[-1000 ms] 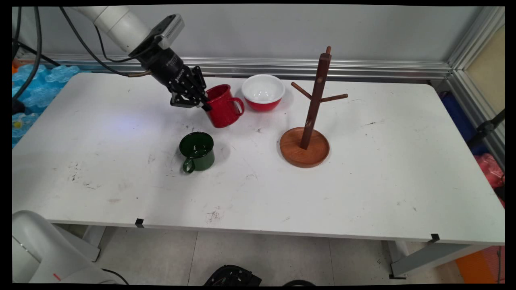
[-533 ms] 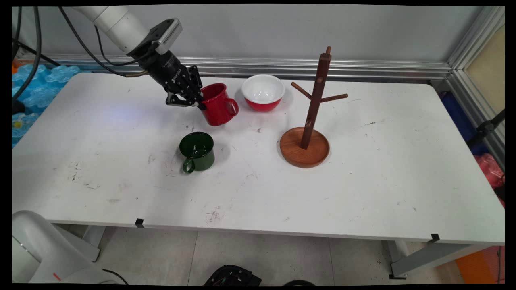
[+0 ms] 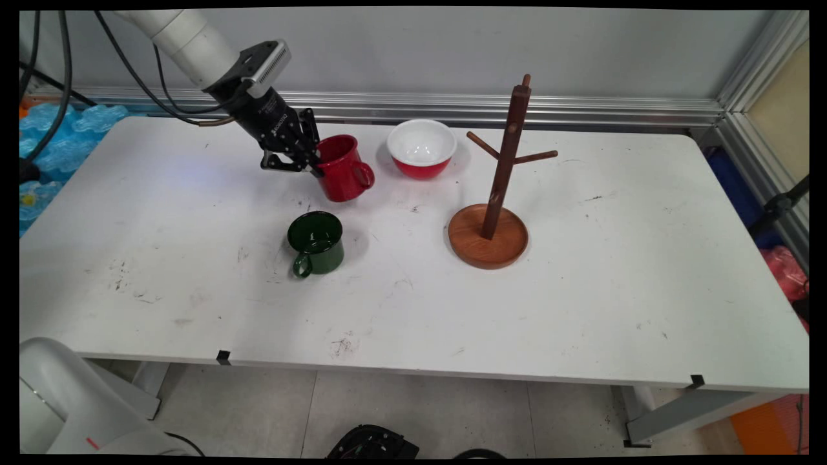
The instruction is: Place the picked object on the table
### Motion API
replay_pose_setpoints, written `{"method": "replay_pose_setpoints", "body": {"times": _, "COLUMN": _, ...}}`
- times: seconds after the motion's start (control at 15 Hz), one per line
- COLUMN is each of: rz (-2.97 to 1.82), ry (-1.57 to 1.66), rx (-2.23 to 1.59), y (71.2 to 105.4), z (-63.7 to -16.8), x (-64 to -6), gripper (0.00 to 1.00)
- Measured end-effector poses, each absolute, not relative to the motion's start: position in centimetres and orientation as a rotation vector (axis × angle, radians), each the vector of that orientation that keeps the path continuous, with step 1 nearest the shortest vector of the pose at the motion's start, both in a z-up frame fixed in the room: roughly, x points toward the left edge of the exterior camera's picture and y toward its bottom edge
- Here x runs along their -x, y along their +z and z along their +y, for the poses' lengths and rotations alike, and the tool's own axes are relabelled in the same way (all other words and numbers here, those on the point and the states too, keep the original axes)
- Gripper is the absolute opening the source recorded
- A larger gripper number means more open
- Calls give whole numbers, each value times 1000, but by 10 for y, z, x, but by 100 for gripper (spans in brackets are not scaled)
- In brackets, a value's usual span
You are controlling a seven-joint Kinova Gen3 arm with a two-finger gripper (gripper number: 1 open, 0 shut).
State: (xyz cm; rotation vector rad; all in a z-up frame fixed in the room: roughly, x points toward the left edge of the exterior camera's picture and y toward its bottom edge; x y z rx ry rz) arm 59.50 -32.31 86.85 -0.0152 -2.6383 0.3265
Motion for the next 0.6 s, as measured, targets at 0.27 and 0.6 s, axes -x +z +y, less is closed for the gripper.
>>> {"method": "replay_pose_setpoints", "body": {"times": 0.27, "rz": -2666, "ry": 337, "rx": 52, "y": 862, "z": -325, "x": -598, "gripper": 0}}
{"method": "replay_pose_setpoints", "body": {"times": 0.6, "rz": -2691, "ry": 345, "rx": 93, "y": 855, "z": -328, "x": -600, "gripper": 0}}
